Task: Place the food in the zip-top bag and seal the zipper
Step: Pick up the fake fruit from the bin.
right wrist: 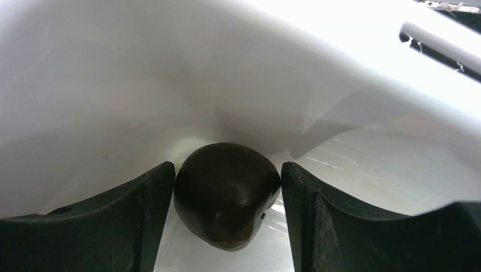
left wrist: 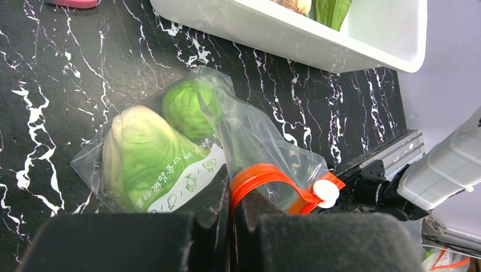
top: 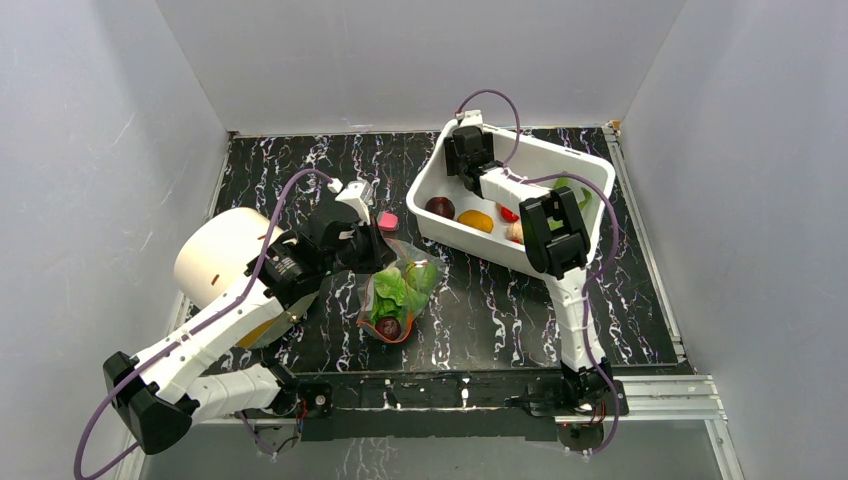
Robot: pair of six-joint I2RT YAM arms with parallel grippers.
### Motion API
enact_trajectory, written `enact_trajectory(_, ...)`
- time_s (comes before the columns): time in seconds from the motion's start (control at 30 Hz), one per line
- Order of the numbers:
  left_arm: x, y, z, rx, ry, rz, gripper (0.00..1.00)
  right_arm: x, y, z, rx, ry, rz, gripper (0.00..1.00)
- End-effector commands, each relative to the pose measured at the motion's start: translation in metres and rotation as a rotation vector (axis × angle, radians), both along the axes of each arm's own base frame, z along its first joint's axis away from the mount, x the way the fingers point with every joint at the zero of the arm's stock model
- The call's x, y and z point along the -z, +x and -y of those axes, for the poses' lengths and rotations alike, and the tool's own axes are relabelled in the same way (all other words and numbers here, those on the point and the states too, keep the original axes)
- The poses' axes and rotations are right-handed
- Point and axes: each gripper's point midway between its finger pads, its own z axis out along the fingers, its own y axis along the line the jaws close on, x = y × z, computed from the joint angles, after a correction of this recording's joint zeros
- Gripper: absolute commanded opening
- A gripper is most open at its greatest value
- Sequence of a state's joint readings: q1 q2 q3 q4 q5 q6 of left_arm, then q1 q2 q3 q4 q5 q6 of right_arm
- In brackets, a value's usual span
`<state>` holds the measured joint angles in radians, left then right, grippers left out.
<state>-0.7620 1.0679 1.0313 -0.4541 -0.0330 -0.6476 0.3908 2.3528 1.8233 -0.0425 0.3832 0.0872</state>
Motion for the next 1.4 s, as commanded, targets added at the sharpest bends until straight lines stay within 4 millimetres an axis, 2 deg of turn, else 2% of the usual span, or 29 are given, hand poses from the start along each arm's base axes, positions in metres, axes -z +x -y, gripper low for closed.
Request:
enact_trajectory(0.0, -0.011, -0.002, -0.001, -0.001, -0.036, 0.023, 0.0, -0.027, 0.015, -0.012, -0.036, 0.024, 0.075, 0.63)
enact_trajectory(0.37, -0.01, -0.002, -0.002, -0.007, -0.037, 0.018, 0.0, -0.025, 0.001, -0.007, -0.015, 0.038, 0.015, 0.55)
enact_trajectory(0.63, -0.007, 0.0, 0.0, -0.016, -0.043, 0.014, 0.0, -0.071, -0.008, -0.011, -0.038, 0.083, 0.041, 0.52)
enact_trajectory(0.8, -0.007, 0.001, 0.003, -0.013, -0.054, 0.018, 0.0, -0.092, -0.028, -0.009, -0.052, 0.128, 0.059, 0.46)
enact_trajectory(0.97, -0.012, 0.003, 0.01, 0.038, -0.053, 0.044, 0.0, -0.125, -0.057, -0.009, -0.077, 0.201, 0.073, 0.44)
enact_trajectory(1.1, -0.015, 0.004, 0.015, 0.068, -0.056, 0.055, 0.0, -0.161, -0.09, -0.012, -0.111, 0.26, 0.098, 0.42)
enact_trajectory(1.17, -0.017, 0.006, 0.02, 0.078, -0.059, 0.051, 0.0, -0.175, -0.108, -0.017, -0.141, 0.301, 0.102, 0.41)
enact_trajectory(1.2, -0.017, 0.007, 0.022, 0.084, -0.062, 0.047, 0.0, -0.193, -0.122, -0.019, -0.165, 0.325, 0.125, 0.41)
enact_trajectory(1.3, -0.015, 0.008, 0.028, 0.101, -0.068, 0.031, 0.0, -0.211, -0.16, -0.028, -0.211, 0.368, 0.132, 0.41)
enact_trajectory(1.33, -0.014, 0.008, 0.029, 0.103, -0.071, 0.025, 0.0, -0.226, -0.175, -0.029, -0.23, 0.395, 0.156, 0.41)
enact_trajectory(1.37, -0.013, 0.008, 0.031, 0.109, -0.077, 0.018, 0.0, -0.233, -0.189, -0.031, -0.247, 0.419, 0.167, 0.41)
